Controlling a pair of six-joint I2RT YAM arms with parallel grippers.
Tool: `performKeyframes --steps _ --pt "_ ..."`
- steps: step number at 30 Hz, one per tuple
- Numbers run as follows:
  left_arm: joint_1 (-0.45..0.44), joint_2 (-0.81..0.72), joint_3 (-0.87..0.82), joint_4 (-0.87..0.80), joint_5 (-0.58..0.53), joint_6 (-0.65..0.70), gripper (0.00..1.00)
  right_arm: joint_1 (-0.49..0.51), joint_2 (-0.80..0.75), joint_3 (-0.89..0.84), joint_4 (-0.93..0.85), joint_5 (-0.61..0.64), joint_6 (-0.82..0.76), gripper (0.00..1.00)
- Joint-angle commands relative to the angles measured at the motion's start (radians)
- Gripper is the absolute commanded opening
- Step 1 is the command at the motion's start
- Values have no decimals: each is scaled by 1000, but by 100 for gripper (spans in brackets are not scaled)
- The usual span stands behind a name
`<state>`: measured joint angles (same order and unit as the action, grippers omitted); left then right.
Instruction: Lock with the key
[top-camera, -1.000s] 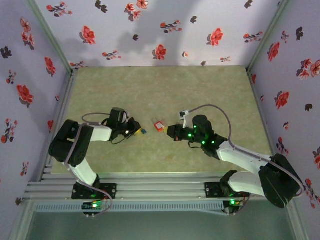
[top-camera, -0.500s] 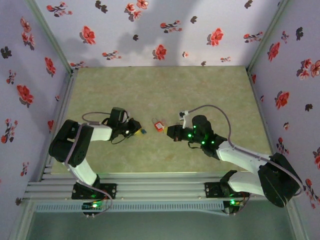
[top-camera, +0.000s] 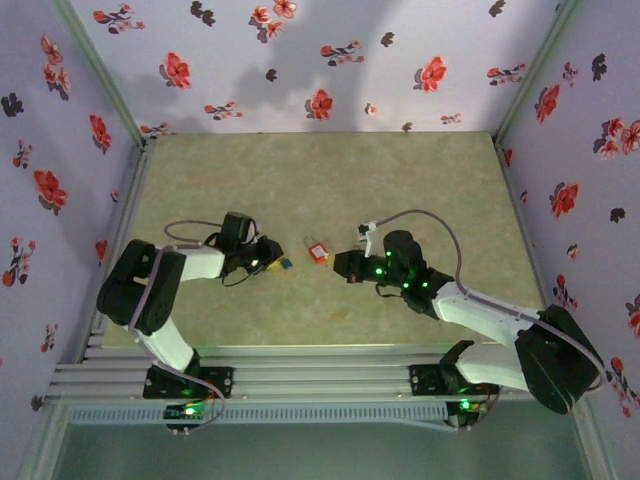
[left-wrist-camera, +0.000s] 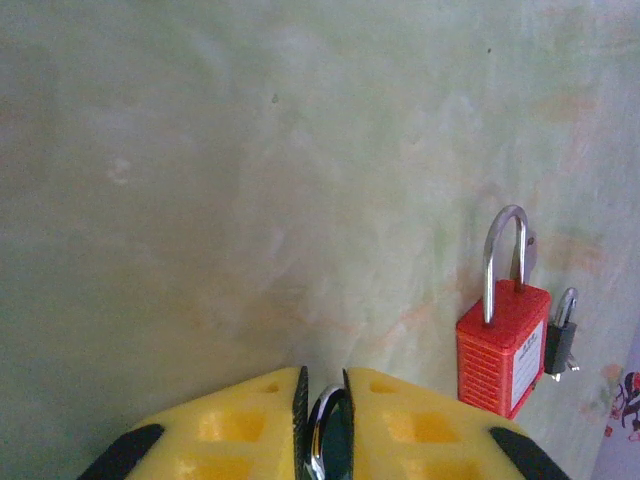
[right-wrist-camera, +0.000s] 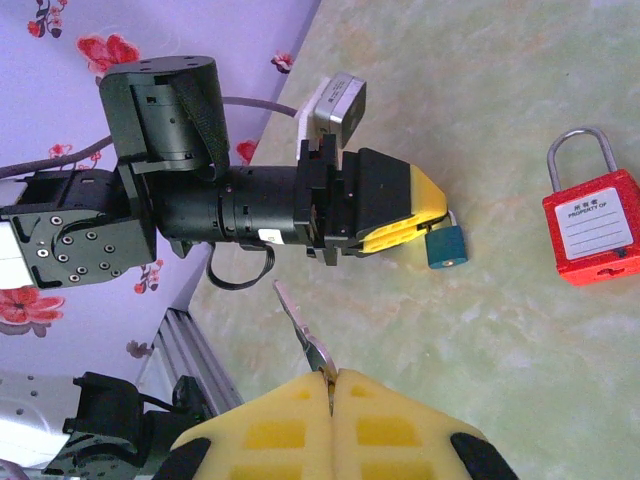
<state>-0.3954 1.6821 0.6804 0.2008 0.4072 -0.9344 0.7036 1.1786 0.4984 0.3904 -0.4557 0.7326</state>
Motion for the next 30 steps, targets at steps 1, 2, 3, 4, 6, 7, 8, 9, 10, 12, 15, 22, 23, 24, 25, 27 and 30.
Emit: performKeyframes --steps 1,2,3,4,6,7,8,9,10,12,15,22,23,24,25,27,30 --pt "0 -31 13 -103 -53 43 22 10 10 8 8 -15 -9 0" --pt "-1 -36 15 -111 -54 46 22 8 10 8 7 -14 -9 0" --pt "1 -39 16 -120 -56 49 23 10 11 9 8 -13 -9 0" --pt "1 -44 18 -129 -59 52 23 10 12 11 6 -12 -9 0" --pt "4 -54 23 -145 -61 57 24 10 14 11 4 -15 -9 0" --pt "6 -61 26 -153 -61 60 25 11 16 12 2 -14 -9 0" --pt "8 -70 30 -164 -62 63 26 12 16 12 1 -14 -9 0" --pt "10 -81 35 -175 -62 68 27 13 17 12 -1 -13 -11 0" --pt "12 -94 40 -190 -65 73 28 13 17 15 -6 -10 -13 0" --pt "17 -127 52 -222 -71 88 31 12 21 21 -24 -5 -22 0" --pt "23 -193 72 -284 -100 115 37 14 32 36 -54 -14 -37 0" --pt "24 -420 49 -348 -217 179 59 24 62 62 -106 11 -81 0" --pt "24 -461 36 -349 -244 188 62 29 71 72 -122 19 -91 0" --pt "23 -498 23 -351 -267 196 65 33 82 82 -139 26 -100 0" --pt "24 -536 10 -355 -290 204 68 40 99 96 -156 33 -109 0" --pt "24 -599 -14 -362 -323 225 73 57 130 125 -183 47 -124 0" --pt "24 -676 -42 -389 -377 250 77 81 182 179 -228 77 -133 0"
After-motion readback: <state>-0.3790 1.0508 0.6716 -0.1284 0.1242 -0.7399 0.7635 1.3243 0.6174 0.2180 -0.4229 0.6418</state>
